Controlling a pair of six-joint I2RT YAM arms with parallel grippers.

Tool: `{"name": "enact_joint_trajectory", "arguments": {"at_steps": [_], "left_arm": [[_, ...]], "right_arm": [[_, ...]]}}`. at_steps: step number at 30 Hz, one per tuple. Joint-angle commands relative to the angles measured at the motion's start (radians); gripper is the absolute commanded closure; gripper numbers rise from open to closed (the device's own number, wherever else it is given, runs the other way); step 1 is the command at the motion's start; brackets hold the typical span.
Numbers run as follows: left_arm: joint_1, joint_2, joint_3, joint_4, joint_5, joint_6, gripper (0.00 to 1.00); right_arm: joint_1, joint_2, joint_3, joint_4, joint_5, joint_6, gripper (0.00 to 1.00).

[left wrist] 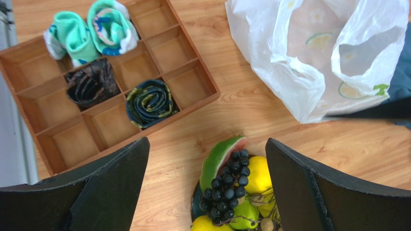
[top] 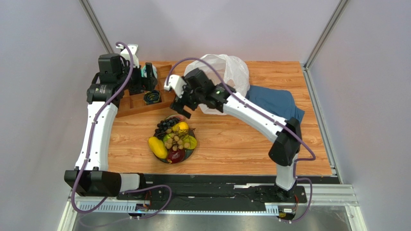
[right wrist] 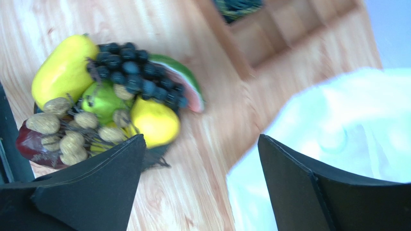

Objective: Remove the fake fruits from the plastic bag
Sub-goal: Place the fake fruit on the plate, then reset both arms

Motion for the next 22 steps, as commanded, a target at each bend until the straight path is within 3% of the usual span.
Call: {"name": "enact_joint_trajectory", "arguments": {"at_steps": [1,10,16,22], "left_arm": [[0.004,-0.004,-0.093,0.036,0.053,0.034,0.01],[0.006,-0.041,-0.239,0.084,0.183,-0.018,0.01],[0.004,-0.037,-0.243,0.081,0.154,-0.016,0.01],[0.006,-0.052,-0.233,0.067,0.148,-0.027,0.01]], "right_arm": [[-0.104,-0.142,-0.022,-0.078,0.017,0.135,0.05],[-0.267,-0.248,-0.134,-0.143,0.1,0.155,0.06],[-0.291,-0.301,-0.249,-0.077,0.149,0.153,0.07],[-0.29,-0.293,-0.211,-0.092,0.117,0.144,0.08]]}}
